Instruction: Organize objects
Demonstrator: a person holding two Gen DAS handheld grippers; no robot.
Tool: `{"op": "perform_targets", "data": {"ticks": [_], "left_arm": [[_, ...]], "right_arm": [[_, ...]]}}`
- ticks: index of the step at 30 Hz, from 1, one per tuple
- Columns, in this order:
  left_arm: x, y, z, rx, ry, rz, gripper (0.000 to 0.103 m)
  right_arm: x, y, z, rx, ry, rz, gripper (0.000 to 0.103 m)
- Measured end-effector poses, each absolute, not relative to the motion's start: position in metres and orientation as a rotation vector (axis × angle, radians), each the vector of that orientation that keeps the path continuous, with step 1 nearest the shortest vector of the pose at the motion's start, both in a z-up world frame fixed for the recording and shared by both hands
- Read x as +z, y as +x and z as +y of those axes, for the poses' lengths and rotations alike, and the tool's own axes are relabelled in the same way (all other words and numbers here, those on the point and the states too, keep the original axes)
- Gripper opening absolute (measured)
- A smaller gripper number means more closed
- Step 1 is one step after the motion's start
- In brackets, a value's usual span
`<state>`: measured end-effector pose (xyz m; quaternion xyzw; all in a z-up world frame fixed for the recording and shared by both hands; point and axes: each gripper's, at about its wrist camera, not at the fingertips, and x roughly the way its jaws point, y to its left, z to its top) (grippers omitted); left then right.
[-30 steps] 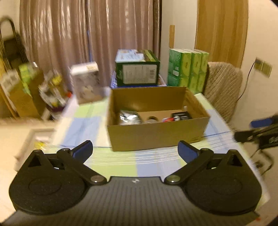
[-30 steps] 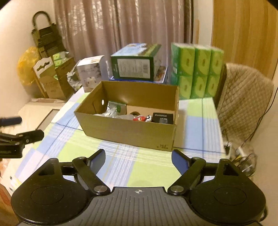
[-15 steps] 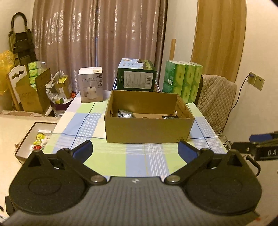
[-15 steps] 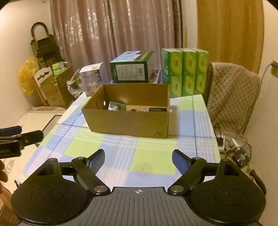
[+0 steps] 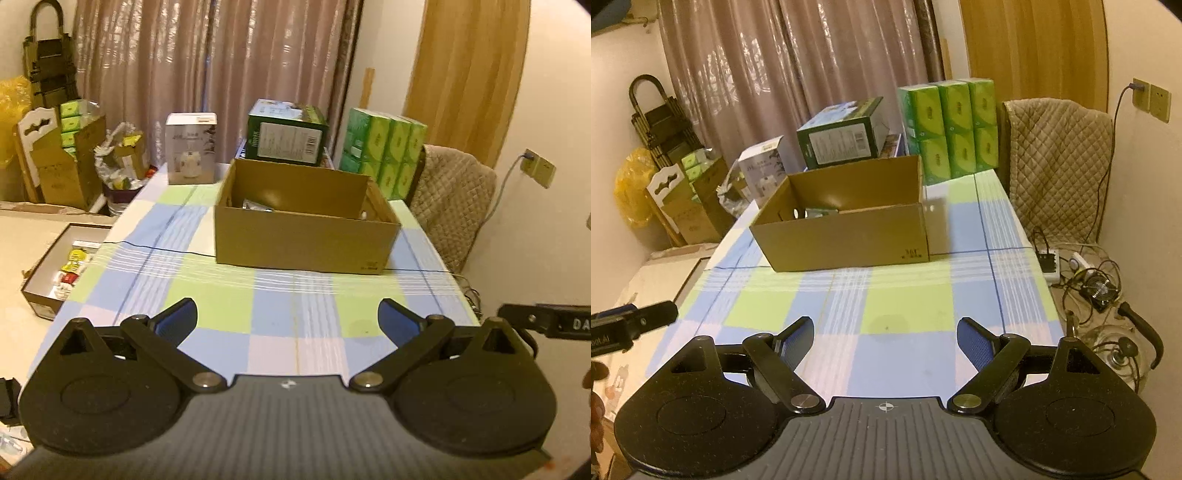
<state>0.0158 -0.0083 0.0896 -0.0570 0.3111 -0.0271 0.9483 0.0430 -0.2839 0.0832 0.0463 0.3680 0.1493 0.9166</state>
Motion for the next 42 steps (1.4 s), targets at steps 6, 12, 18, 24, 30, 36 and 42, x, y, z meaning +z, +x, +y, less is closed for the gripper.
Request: {"op": "perform_targets", "data": {"ticks": [6, 12, 18, 24, 30, 36, 42], "left_arm": [[0.086, 0.016, -0.005, -0.034, -0.121, 0.644, 0.102], [0.08, 0.016, -0.011, -0.03, -0.113, 0.65, 0.102], [0.071, 0.02, -0.017, -0.047, -0.11, 0.669, 0.102], [0.065, 0.024, -0.022, -0.048, -0.103, 0.683, 0.102], [0.06, 0.024, -0.021, -0.035, -0.104, 0.692, 0.102], [0.056, 0.023, -0.022, -0.037, -0.1, 0.7, 0.102], [0.054, 0.022, -0.025, -0.039, -0.097, 0.706, 0.102]], "right_arm": [[0.077, 0.042, -0.282, 0.306, 0.1, 0.766, 0.082], [0.072, 0.04, -0.279, 0.304, 0.072, 0.77, 0.082], [0.068, 0.041, -0.28, 0.293, 0.054, 0.774, 0.082], [0.063, 0.042, -0.28, 0.287, 0.043, 0.777, 0.082], [0.058, 0.041, -0.28, 0.281, 0.048, 0.783, 0.082], [0.056, 0.04, -0.279, 0.283, 0.042, 0.787, 0.082], [0.055, 0.04, -0.28, 0.277, 0.042, 0.788, 0.082]]}}
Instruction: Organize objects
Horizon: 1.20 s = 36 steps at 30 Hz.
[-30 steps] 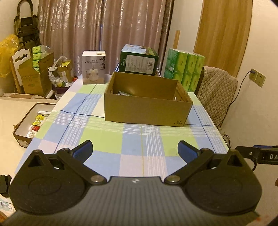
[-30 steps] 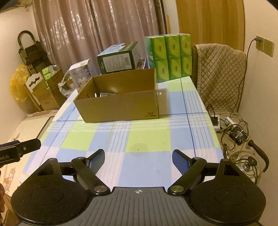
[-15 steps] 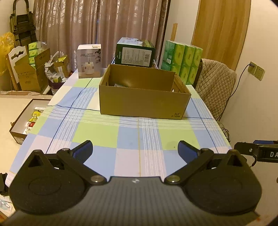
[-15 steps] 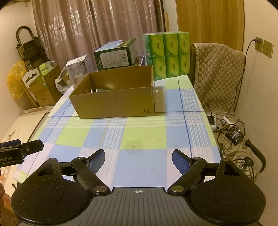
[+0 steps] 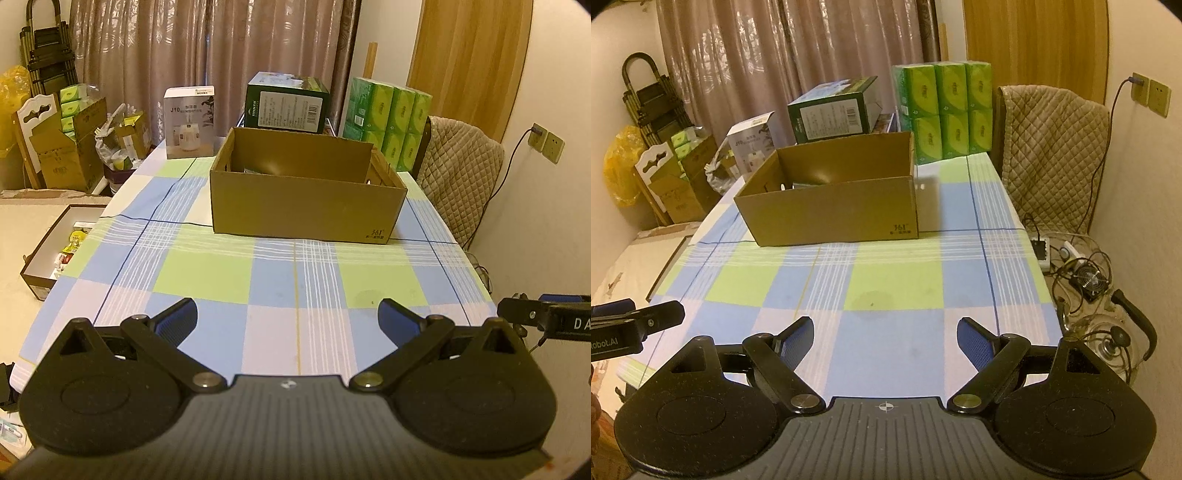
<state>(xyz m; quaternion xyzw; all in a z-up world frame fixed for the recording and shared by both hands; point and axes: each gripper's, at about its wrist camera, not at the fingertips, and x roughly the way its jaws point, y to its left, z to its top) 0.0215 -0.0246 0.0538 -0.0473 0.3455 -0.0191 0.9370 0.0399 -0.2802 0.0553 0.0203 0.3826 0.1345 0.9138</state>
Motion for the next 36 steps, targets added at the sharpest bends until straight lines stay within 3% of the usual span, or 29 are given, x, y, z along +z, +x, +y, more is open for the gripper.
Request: {"op": "perform_targets", "data": {"ticks": [36], "left_arm": [[0.0509, 0.02, -0.0242, -0.045, -0.096, 0.714, 0.102]], "right_arm": [[0.0564, 0.0409, -0.2785, 0.28, 0.049, 0.786, 0.082]]}}
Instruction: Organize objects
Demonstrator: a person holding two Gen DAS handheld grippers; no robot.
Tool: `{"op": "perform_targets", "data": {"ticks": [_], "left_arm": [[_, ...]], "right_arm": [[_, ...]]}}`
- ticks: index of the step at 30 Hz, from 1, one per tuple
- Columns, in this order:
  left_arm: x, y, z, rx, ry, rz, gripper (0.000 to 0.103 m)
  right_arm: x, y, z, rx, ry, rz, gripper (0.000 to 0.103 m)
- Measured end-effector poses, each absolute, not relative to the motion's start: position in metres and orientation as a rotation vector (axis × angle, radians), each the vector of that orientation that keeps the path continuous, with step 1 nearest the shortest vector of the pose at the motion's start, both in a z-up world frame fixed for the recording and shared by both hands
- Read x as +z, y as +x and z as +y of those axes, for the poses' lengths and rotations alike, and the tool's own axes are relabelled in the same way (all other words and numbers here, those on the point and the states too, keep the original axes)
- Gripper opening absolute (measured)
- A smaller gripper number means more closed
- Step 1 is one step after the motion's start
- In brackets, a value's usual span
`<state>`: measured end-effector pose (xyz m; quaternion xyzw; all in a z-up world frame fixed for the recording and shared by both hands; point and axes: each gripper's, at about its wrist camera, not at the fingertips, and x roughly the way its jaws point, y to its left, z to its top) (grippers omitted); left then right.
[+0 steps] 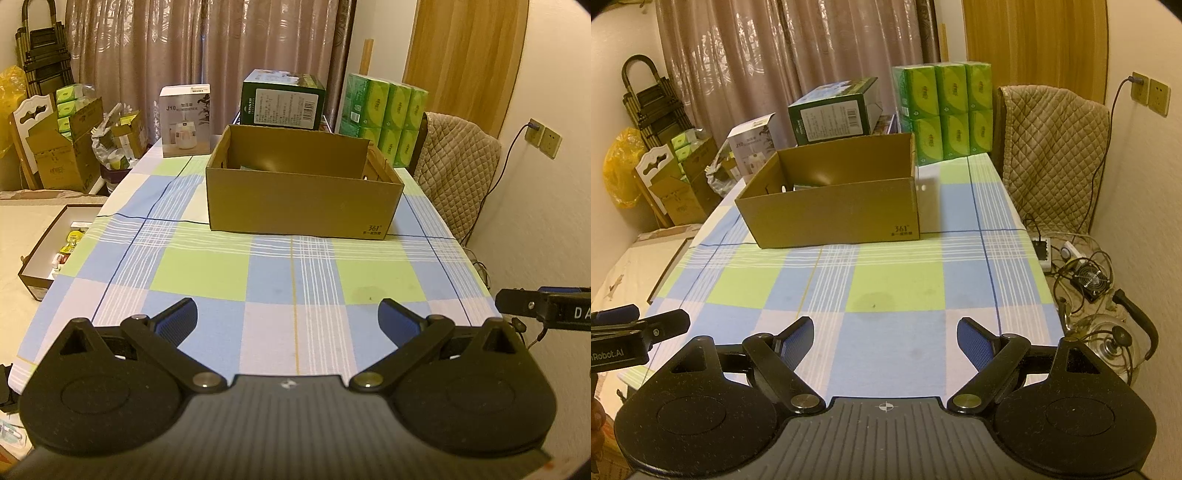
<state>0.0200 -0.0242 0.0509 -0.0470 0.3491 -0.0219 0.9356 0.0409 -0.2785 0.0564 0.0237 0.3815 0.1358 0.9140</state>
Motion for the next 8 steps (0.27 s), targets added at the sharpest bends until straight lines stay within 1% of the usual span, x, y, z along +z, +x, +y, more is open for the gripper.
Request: {"op": "perform_targets", "data": {"ticks": [8], "left_arm": [[0.0496, 0.0183, -0.0237, -0.047, -0.109, 0.703, 0.102]], "right_arm": [[0.0564, 0.0405, -0.2782, 0.279, 0.05, 0.786, 0.082]]}}
